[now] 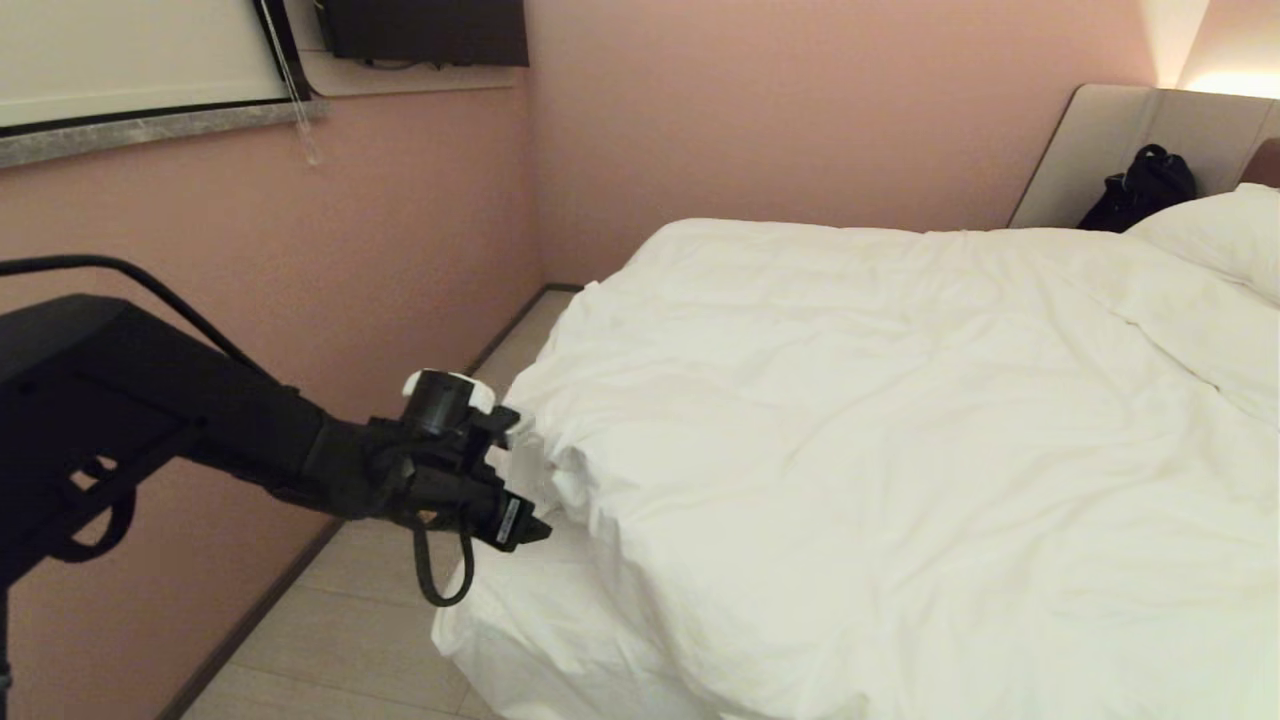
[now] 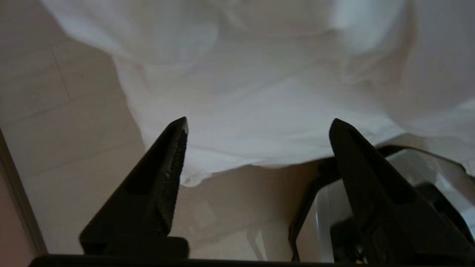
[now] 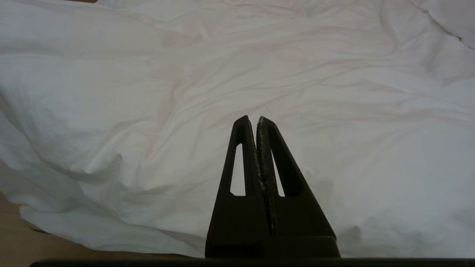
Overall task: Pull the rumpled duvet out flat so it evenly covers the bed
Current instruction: Flatten the corners of the folded blanket
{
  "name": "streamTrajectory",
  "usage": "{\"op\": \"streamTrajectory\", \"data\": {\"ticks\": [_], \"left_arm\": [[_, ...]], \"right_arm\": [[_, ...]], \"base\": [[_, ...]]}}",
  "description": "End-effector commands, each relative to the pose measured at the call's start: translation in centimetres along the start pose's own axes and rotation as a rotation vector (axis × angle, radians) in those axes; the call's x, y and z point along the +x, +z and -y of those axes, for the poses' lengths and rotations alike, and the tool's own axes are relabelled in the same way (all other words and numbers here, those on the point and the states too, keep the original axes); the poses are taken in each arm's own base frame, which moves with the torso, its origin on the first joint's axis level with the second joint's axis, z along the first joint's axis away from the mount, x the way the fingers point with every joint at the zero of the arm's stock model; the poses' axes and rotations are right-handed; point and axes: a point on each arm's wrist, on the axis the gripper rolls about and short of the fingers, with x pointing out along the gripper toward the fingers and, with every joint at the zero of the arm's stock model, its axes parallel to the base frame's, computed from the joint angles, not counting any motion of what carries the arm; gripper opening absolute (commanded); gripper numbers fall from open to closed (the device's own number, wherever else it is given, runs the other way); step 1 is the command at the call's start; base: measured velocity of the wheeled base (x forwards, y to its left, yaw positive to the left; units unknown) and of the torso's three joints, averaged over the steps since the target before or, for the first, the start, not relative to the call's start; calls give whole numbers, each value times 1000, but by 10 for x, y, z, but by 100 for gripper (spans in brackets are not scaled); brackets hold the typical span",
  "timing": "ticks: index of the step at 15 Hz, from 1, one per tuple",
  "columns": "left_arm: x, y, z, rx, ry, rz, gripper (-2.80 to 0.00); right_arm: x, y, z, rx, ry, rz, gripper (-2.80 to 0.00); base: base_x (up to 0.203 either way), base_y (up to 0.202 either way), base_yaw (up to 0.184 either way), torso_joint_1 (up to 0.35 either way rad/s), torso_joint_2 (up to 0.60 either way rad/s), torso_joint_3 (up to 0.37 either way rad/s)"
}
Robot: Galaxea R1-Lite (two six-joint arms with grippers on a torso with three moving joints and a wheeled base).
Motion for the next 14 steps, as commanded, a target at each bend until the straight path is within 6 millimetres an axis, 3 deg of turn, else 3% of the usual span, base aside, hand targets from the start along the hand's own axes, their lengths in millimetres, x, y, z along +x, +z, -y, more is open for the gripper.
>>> {"op": "streamTrajectory", "data": {"ticks": [1, 4, 5, 14], "left_arm": [[5, -9, -8, -12, 2, 38, 0], [28, -18, -13, -5, 0, 128, 0], [35, -21, -13, 0, 2, 144, -280], [71, -19, 3, 40, -58, 133, -280]], "right_arm": [[0, 0, 0, 0, 0, -1, -280], [0, 0, 0, 0, 0, -1, -280], [0, 0, 0, 0, 0, 2, -280], [0, 0, 0, 0, 0, -1, -280]], "base": [[0, 0, 0, 0, 0, 0], [0, 0, 0, 0, 0, 0], [0, 0, 0, 0, 0, 0], [0, 0, 0, 0, 0, 0]]}}
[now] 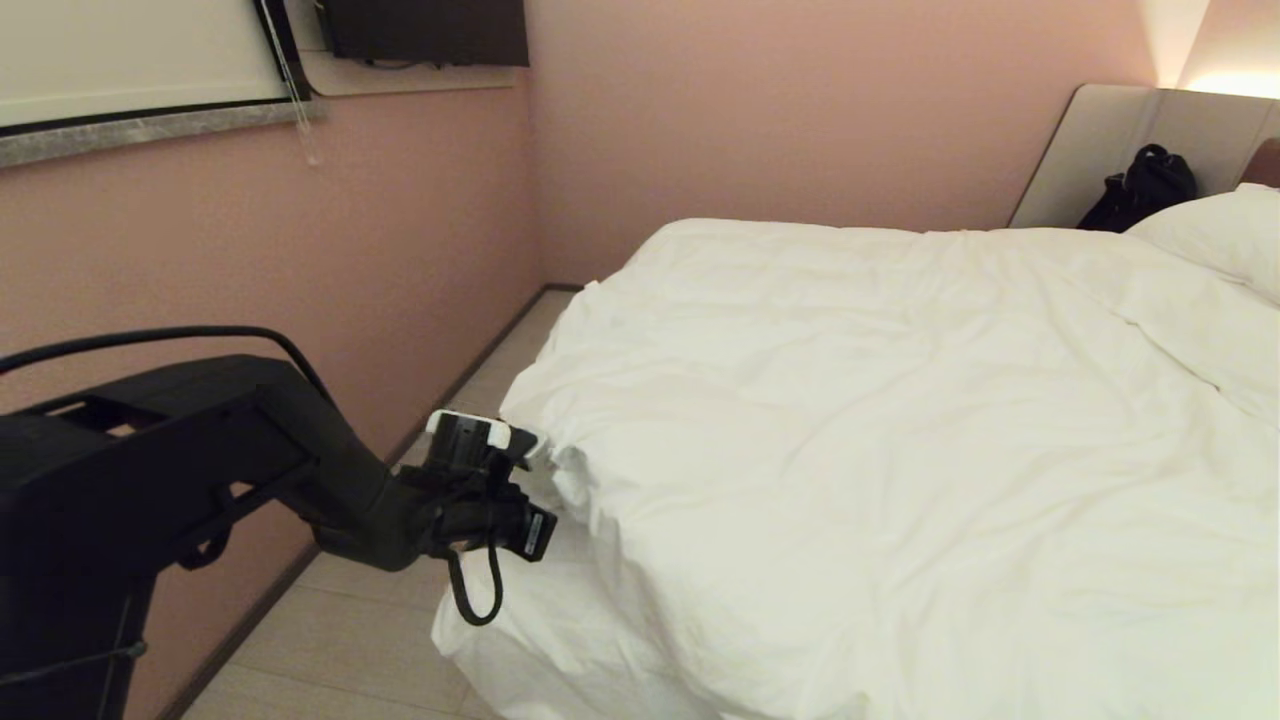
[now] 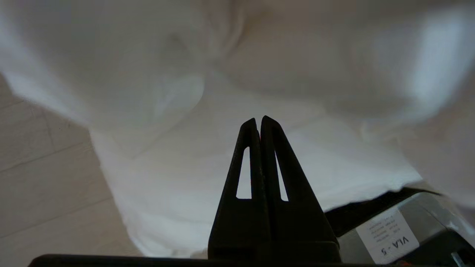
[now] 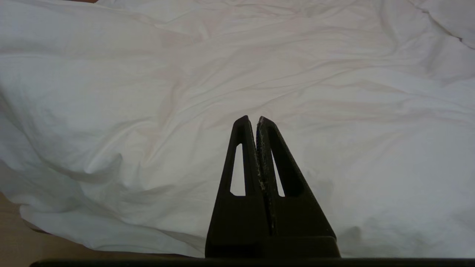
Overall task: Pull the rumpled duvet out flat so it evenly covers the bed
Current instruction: Flatten the corners of the folded blanket
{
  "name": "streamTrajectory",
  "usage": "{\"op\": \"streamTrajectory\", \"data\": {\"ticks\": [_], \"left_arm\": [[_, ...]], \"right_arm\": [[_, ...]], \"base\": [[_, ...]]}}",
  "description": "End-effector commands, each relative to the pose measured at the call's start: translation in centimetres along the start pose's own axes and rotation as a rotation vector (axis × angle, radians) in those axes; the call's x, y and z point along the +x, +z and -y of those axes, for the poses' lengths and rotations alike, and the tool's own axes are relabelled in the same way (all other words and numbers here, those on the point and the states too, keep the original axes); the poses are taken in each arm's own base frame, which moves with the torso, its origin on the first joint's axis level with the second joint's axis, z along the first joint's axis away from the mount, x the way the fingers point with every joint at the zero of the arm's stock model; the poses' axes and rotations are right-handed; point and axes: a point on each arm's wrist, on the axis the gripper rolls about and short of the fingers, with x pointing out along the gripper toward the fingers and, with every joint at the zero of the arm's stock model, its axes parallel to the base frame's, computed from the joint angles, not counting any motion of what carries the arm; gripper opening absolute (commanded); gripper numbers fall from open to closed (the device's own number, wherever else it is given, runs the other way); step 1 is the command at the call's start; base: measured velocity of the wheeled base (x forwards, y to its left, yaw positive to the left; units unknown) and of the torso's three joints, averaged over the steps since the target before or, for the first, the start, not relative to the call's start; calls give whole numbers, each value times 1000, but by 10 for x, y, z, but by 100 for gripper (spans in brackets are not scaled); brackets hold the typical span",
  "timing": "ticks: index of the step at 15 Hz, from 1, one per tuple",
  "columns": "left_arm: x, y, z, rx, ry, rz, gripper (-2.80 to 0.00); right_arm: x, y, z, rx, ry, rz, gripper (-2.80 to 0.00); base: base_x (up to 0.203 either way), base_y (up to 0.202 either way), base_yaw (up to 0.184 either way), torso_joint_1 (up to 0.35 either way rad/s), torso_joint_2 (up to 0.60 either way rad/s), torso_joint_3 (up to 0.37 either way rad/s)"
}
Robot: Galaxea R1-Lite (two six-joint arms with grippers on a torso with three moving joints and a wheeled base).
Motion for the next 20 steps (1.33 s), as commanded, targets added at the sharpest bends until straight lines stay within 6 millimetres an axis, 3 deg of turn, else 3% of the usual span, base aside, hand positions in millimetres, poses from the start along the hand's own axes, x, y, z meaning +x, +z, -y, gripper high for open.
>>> {"op": "streamTrajectory", "data": {"ticks": [1, 5, 11, 12, 20], "left_arm": [[15, -1, 0, 3, -6, -2, -280], [42, 9, -6, 16, 2, 37, -280], [56, 9, 2, 30, -1, 30, -280], [63, 9, 3, 34, 19, 32, 0], [101, 38, -5, 23, 77, 169, 0]], "right_arm": [[0, 0, 0, -1, 0, -2, -280], [0, 0, 0, -1, 0, 1, -280], [0, 0, 0, -1, 0, -1, -280], [0, 0, 0, -1, 0, -2, -280], [0, 0, 0, -1, 0, -1, -280]], "base": [[0, 0, 0, 0, 0, 0], [0, 0, 0, 0, 0, 0], [0, 0, 0, 0, 0, 0], [0, 0, 0, 0, 0, 0], [0, 0, 0, 0, 0, 0]]}}
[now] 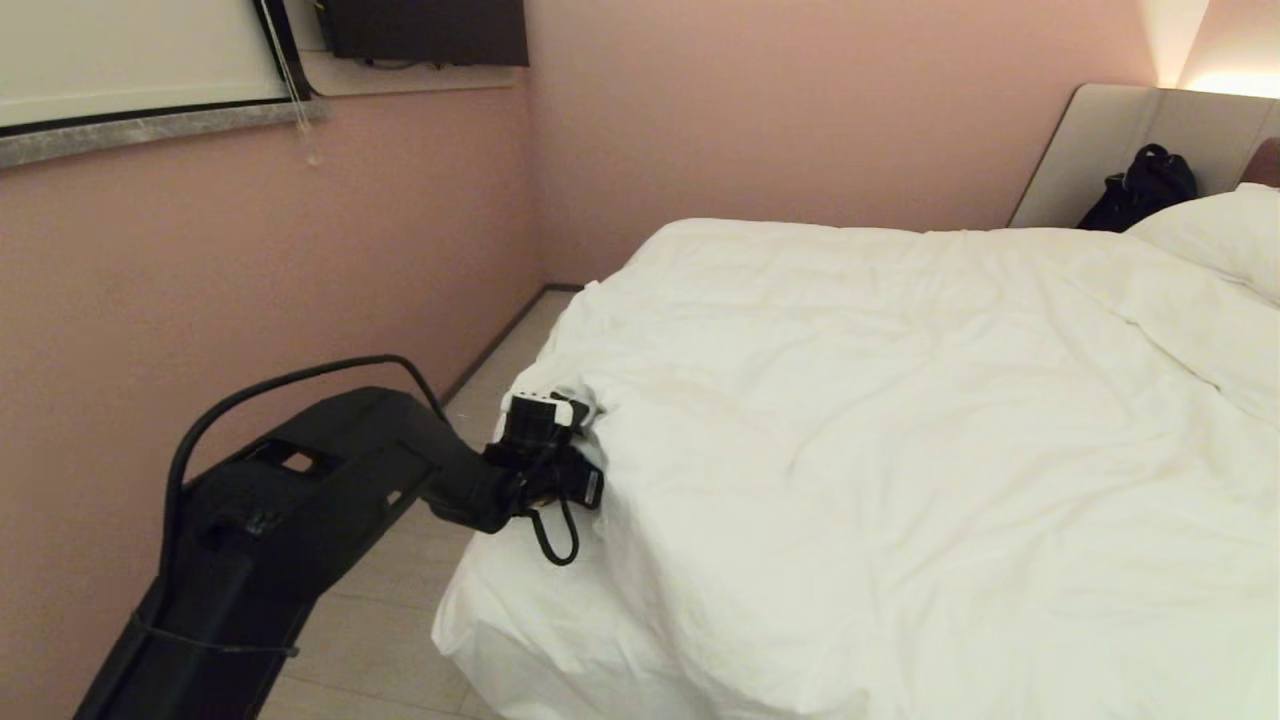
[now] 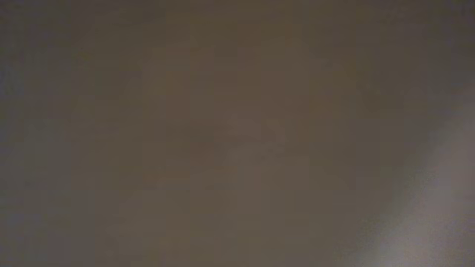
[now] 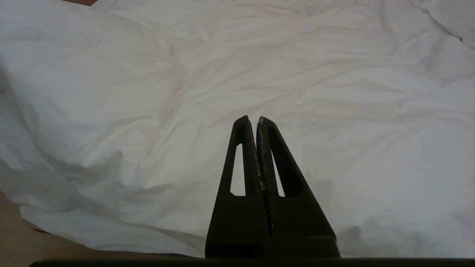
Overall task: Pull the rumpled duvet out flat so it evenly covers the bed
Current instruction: Flatten the corners of the folded blanket
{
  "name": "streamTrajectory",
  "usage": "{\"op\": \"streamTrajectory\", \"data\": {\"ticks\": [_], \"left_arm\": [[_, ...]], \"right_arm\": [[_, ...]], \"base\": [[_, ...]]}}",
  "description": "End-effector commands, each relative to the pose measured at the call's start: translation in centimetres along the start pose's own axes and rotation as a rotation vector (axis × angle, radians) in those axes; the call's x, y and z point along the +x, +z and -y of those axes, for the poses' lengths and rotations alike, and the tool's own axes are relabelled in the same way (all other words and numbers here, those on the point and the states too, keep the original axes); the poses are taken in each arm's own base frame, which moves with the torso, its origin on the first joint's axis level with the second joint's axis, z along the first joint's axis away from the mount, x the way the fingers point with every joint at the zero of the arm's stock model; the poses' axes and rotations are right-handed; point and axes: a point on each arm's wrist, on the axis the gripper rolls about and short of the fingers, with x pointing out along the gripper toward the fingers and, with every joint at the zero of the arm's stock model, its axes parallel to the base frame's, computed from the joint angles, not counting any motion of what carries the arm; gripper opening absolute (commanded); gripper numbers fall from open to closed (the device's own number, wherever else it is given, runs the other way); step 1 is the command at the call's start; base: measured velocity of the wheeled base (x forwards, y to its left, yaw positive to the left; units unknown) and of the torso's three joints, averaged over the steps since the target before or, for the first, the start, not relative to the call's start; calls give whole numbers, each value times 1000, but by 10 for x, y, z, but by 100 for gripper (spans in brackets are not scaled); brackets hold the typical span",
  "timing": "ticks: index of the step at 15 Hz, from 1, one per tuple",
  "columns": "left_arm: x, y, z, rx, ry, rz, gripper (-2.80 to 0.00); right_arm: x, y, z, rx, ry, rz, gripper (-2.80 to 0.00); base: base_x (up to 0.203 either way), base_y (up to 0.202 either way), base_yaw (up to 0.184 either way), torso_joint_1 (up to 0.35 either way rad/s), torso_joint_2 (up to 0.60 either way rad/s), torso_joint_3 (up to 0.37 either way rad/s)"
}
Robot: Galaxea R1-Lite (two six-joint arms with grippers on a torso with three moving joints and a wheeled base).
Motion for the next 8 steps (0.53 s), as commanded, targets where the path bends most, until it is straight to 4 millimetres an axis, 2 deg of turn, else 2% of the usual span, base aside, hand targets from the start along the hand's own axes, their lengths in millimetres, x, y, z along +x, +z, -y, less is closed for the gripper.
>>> {"op": "streamTrajectory", "data": {"ticks": [1, 5, 8], "left_arm": [[13, -5, -1, 1, 3, 9, 0], [34, 7, -6, 7, 58, 62, 0], [45, 14, -8, 2, 60, 16, 0]], "right_arm": [[0, 0, 0, 0, 1, 2, -280], [0, 0, 0, 0, 1, 0, -280], [0, 0, 0, 0, 1, 1, -280]], "base": [[0, 0, 0, 0, 0, 0], [0, 0, 0, 0, 0, 0], [0, 0, 0, 0, 0, 0]]}}
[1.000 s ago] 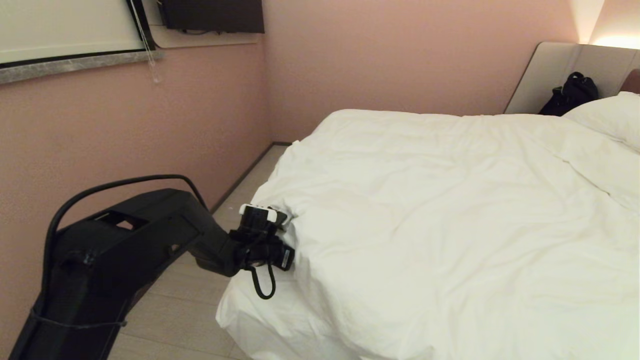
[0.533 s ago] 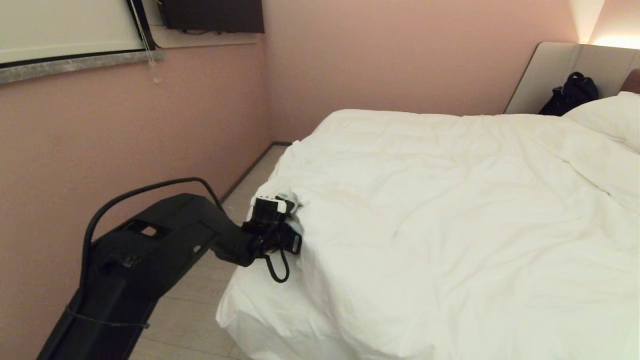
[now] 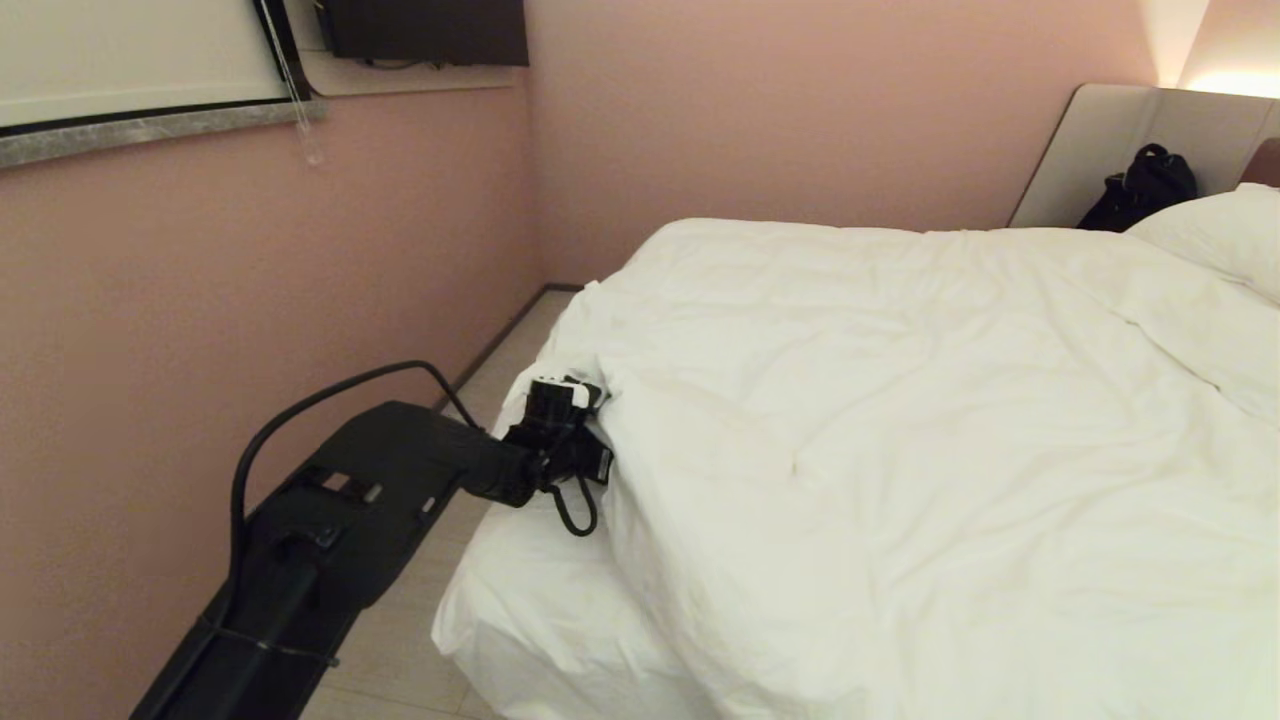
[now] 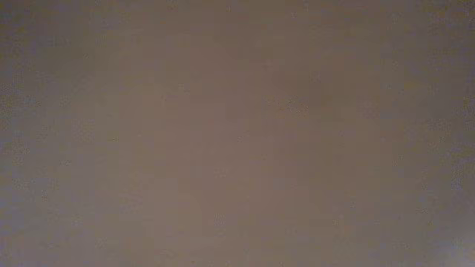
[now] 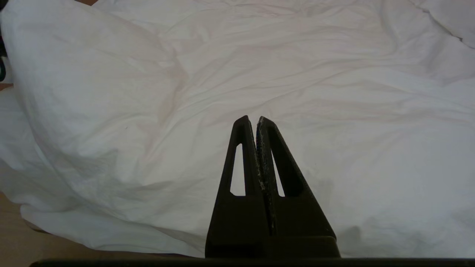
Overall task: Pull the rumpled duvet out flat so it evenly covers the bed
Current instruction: Flatten the corners of the folded blanket
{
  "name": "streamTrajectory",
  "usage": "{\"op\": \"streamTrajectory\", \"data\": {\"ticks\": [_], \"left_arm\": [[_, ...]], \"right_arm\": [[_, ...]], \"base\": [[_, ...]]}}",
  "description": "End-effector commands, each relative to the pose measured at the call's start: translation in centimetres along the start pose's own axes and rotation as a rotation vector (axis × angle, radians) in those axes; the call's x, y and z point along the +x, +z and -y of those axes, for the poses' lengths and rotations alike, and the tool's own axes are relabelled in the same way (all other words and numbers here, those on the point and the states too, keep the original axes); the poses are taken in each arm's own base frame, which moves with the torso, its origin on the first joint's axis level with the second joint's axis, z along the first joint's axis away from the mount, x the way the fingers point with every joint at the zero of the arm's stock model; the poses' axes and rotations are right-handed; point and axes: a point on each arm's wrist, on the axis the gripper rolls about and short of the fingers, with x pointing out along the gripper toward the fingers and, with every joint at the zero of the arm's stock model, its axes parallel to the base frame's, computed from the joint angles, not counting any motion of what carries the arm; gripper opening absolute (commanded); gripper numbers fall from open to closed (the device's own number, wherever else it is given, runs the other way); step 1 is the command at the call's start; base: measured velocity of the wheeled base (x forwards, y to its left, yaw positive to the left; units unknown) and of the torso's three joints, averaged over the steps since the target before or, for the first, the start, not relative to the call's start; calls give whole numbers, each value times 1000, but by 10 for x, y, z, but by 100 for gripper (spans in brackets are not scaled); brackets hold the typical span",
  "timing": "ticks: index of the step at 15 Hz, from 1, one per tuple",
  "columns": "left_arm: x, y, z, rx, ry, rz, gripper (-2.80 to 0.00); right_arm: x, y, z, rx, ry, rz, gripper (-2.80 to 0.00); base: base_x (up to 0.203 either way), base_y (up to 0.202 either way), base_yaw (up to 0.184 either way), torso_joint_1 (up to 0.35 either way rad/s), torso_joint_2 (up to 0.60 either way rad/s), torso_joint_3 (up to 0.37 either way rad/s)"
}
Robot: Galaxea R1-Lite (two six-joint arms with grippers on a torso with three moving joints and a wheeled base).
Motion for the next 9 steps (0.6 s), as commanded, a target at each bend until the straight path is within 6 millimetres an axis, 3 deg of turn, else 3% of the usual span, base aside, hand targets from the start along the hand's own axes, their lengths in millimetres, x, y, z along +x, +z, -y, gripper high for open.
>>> {"op": "streamTrajectory", "data": {"ticks": [1, 8, 9], "left_arm": [[11, -8, 0, -1, -1, -27, 0], [13, -15, 2, 6, -10, -80, 0], [13, -14, 2, 6, -9, -74, -280]], "right_arm": [[0, 0, 0, -1, 0, 0, -280], [0, 0, 0, -1, 0, 0, -280], [0, 0, 0, -1, 0, -2, -280]], "base": [[0, 0, 0, 0, 0, 0], [0, 0, 0, 0, 0, 0], [0, 0, 0, 0, 0, 0]]}}
